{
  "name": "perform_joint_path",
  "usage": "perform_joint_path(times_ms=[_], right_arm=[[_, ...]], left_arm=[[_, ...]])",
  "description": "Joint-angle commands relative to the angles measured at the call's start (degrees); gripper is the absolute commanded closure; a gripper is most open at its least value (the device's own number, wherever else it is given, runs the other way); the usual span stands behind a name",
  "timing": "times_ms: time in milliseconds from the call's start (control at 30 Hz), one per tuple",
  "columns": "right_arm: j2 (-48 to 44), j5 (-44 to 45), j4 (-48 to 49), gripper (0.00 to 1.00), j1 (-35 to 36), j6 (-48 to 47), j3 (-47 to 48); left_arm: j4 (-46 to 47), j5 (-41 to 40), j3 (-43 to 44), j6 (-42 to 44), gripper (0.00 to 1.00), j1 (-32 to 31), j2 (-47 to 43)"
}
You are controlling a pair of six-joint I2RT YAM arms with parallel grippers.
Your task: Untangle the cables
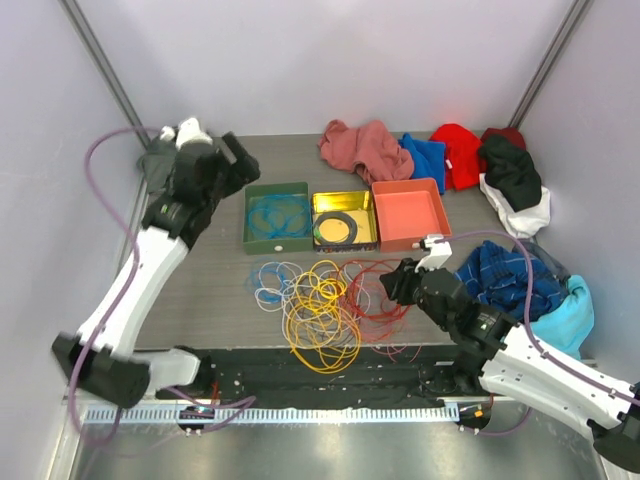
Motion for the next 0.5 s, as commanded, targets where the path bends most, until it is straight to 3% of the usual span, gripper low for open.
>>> perform_joint_path(times_ms=[0, 133, 267, 467], right_arm=[[0.59, 0.12, 3.78, 0.62, 0.27, 0.28, 0.39], [1.82, -0.4, 4.39, 0.62, 0.27, 0.37, 0.47], [3.22, -1.19, 4.83, 0.62, 0.27, 0.8, 0.83], [4.81, -2.86, 6.24, 0.62, 0.27, 2.83, 0.83]], left_arm=[[-2.48, 0.38, -14.88, -4.78, 0.2, -5.4, -11.27], [-4.41, -0.51, -27.63, -11.63, 0.29, -13.57, -19.71], [-5.12, -0.24, -38.09, -19.88, 0.33, -17.27, -24.72], [-4.07, -2.44, -43.56, -21.22, 0.33, -18.69, -26.49]])
